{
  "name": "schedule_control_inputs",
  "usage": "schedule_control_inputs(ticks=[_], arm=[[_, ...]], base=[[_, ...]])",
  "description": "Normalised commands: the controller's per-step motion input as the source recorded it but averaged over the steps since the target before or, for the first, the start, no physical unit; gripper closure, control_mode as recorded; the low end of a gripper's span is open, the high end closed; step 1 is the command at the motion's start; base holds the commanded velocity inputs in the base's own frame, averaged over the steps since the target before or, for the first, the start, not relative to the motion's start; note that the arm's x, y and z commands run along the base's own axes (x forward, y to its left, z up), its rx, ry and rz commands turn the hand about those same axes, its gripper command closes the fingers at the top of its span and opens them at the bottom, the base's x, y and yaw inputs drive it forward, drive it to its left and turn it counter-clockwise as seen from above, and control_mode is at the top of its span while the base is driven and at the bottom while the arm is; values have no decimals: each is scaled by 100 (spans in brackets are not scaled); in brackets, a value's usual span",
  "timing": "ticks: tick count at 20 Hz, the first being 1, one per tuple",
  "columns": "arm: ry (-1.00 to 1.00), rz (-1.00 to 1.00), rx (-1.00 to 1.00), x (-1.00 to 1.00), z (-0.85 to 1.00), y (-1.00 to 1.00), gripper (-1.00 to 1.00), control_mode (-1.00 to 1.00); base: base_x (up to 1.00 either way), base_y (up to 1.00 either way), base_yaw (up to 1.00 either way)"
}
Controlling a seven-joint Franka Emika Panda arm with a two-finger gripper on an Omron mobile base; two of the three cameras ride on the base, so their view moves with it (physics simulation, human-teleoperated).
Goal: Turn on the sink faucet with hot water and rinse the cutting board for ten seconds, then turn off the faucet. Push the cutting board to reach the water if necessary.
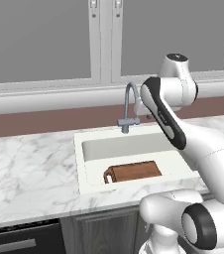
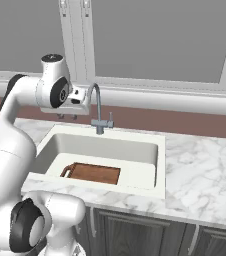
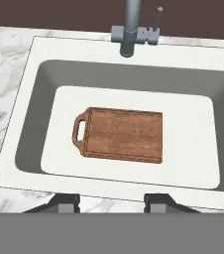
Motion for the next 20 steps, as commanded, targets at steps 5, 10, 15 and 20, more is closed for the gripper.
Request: schedule_control_inputs(ticks=[5, 10, 15, 20], arm=[[-7, 0, 1, -13, 0, -16, -100, -100], [-13, 0, 5, -8, 0, -44, -100, -100], [-7, 0, 9, 0, 0, -23, -100, -100], [-8, 9, 17, 0, 0, -36, -100, -100]], base=[[0, 0, 0], [0, 0, 0], [0, 0, 0], [0, 0, 0]])
